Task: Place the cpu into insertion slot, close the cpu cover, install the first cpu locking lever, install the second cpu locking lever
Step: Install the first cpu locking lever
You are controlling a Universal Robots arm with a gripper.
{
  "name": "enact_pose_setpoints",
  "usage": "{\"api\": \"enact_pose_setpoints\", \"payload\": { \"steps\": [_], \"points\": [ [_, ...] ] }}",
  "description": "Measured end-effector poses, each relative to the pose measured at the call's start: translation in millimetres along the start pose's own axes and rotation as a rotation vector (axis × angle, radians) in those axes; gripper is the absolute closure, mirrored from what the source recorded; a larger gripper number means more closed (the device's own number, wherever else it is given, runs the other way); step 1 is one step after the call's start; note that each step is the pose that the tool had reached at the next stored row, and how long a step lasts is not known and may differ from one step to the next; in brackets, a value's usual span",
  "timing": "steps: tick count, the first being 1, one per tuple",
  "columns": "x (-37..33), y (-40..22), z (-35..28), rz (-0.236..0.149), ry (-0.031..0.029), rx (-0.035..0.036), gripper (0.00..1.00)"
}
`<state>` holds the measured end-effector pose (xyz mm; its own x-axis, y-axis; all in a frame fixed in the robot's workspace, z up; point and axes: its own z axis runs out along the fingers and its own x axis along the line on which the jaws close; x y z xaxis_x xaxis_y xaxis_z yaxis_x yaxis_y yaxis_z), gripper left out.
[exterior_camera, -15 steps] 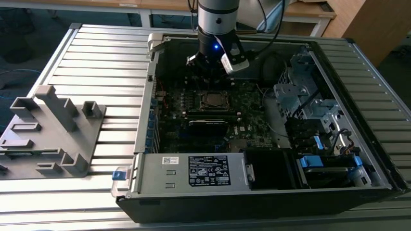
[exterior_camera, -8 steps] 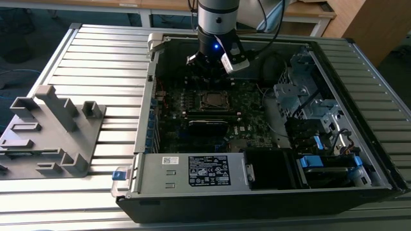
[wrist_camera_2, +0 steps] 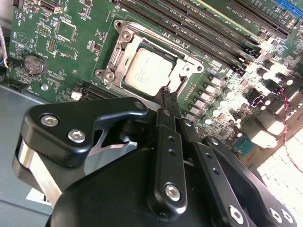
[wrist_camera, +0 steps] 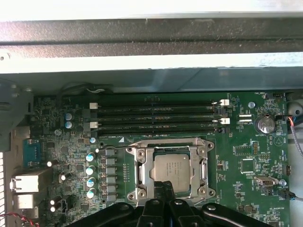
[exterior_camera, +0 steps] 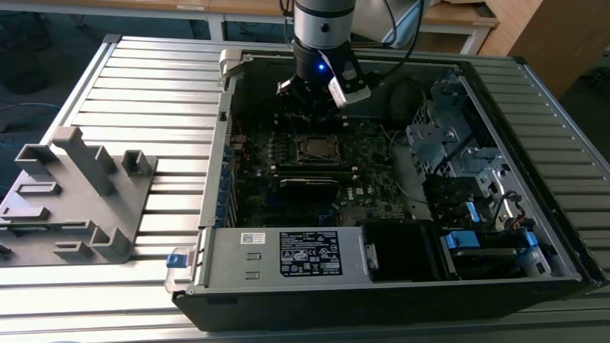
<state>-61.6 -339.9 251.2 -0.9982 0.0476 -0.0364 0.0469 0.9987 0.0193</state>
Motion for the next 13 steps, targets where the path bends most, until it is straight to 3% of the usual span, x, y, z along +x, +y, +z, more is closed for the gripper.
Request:
{"api": "enact_pose_setpoints", "payload": {
  "steps": [13],
  "points": [
    [0.0, 0.0, -1.2, 0.000, 0.0000, 0.0000, 0.89]
  ]
}}
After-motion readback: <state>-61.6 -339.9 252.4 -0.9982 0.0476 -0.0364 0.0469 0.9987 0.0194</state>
